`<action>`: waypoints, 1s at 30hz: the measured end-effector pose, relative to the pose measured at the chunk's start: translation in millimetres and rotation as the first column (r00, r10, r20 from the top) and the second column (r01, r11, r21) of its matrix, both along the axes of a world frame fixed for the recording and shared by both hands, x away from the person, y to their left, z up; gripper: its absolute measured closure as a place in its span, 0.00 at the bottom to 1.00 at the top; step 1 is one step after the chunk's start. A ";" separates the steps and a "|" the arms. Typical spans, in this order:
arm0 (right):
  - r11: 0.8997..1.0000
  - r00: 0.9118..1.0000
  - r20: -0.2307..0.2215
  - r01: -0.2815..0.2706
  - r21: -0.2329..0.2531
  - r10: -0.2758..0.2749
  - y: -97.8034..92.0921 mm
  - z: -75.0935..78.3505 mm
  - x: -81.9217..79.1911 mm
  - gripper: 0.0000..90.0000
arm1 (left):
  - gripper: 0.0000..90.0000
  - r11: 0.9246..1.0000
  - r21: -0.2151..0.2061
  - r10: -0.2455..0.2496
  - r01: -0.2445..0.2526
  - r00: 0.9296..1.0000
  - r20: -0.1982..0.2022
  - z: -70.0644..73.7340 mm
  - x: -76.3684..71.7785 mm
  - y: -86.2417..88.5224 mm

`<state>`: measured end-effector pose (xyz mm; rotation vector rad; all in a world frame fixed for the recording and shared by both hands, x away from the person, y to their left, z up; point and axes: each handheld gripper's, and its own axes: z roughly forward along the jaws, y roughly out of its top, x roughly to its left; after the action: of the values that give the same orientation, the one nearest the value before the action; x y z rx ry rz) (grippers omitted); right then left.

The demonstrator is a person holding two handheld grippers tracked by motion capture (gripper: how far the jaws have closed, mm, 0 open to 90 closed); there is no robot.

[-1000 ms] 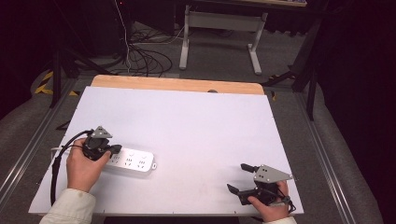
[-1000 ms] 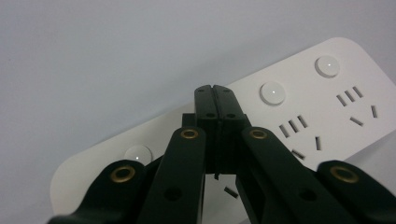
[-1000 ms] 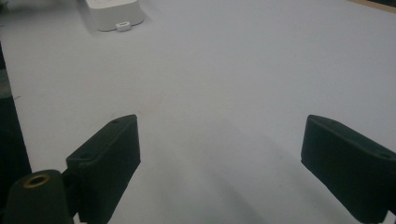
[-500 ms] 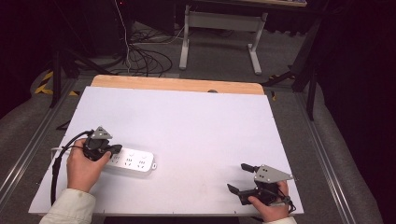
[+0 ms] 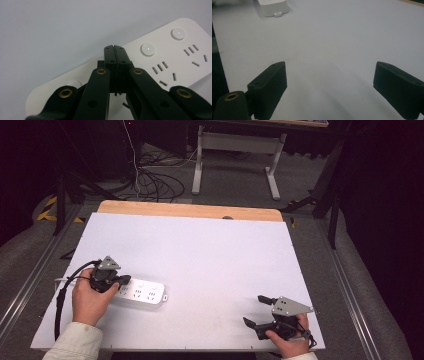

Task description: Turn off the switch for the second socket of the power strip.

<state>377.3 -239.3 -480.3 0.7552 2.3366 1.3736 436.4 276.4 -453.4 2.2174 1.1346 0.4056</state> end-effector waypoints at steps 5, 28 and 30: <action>1.000 1.000 -0.001 0.001 0.000 -0.001 0.0 -0.2 0.1 0.13 | 1.00 1.000 0.014 -0.003 0.003 1.000 0.004 0.1 -0.9 -1.6; 1.000 1.000 -0.002 0.000 -0.001 0.000 0.8 -0.2 -0.4 0.13 | 1.00 1.000 0.011 -0.015 0.015 1.000 0.015 -1.2 -1.6 0.3; 1.000 1.000 -0.002 0.000 -0.001 0.000 0.8 -0.2 -0.3 0.13 | 1.00 1.000 0.015 -0.015 0.015 1.000 0.019 -1.3 -1.6 0.3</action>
<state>377.0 -238.5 -480.6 0.7566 2.3384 1.3719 434.9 276.8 -454.6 2.2292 1.1076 0.4288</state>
